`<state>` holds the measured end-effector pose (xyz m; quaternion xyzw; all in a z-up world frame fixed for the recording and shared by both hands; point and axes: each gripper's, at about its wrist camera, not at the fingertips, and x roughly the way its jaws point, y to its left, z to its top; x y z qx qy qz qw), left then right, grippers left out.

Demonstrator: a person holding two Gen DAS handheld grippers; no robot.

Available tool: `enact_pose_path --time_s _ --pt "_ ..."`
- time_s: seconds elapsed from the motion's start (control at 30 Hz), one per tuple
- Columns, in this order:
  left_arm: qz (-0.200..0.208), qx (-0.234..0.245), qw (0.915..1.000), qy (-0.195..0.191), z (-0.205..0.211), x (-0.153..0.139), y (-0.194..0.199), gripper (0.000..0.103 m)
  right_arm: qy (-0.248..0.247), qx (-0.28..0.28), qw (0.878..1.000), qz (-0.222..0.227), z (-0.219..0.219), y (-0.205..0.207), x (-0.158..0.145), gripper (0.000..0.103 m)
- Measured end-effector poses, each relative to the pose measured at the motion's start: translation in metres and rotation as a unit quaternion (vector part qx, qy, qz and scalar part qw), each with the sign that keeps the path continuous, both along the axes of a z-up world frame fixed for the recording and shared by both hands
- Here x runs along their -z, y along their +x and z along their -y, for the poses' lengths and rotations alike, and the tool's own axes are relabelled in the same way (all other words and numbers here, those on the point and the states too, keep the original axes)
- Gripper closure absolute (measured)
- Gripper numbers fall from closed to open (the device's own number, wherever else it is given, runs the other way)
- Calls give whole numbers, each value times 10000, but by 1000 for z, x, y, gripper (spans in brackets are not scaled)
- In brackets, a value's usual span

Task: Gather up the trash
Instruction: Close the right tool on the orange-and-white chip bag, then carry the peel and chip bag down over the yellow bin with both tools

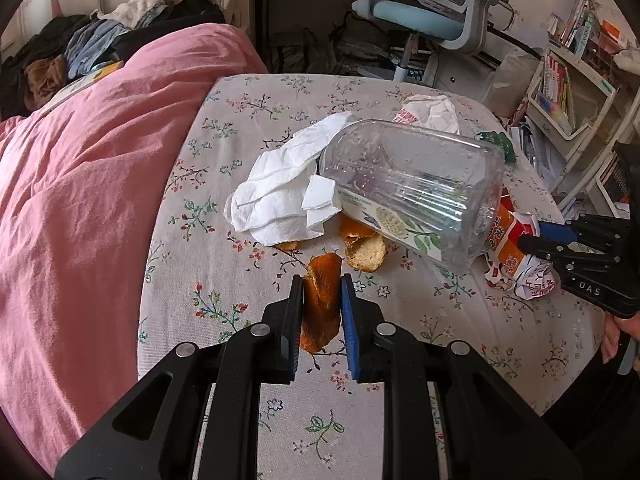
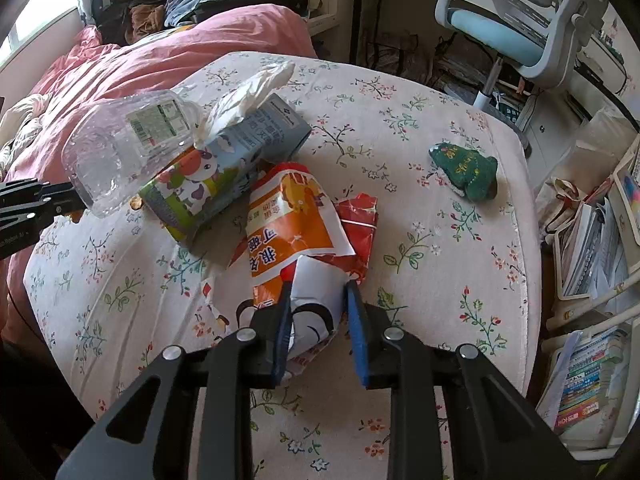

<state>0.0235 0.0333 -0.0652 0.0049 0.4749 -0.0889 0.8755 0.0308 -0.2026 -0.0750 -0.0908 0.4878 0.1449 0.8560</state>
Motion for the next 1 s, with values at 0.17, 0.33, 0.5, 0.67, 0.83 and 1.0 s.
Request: enact_pose_path --time_s 0.17,0.33,0.5,0.67,0.83,1.0 --pt "99 27 9999 -78 1 -8 -9 85 -7 19 10000 36 -1 -7 -3 79" --pt "248 98 9995 -160 0 -18 -30 85 109 108 9998 103 6 -22 -12 83" --pt "483 101 9980 -401 2 -30 -67 86 524 273 9981 166 14 -48 -19 89" --pt "684 258 9962 -479 17 -35 -102 86 883 301 9953 275 14 -85 -24 92" --pt "690 439 9954 -490 33 -32 -128 86 1157 248 9922 388 13 -127 -28 94" --pt "681 576 9947 -510 42 -28 -146 86 1242 182 9913 396 12 -154 -29 94"
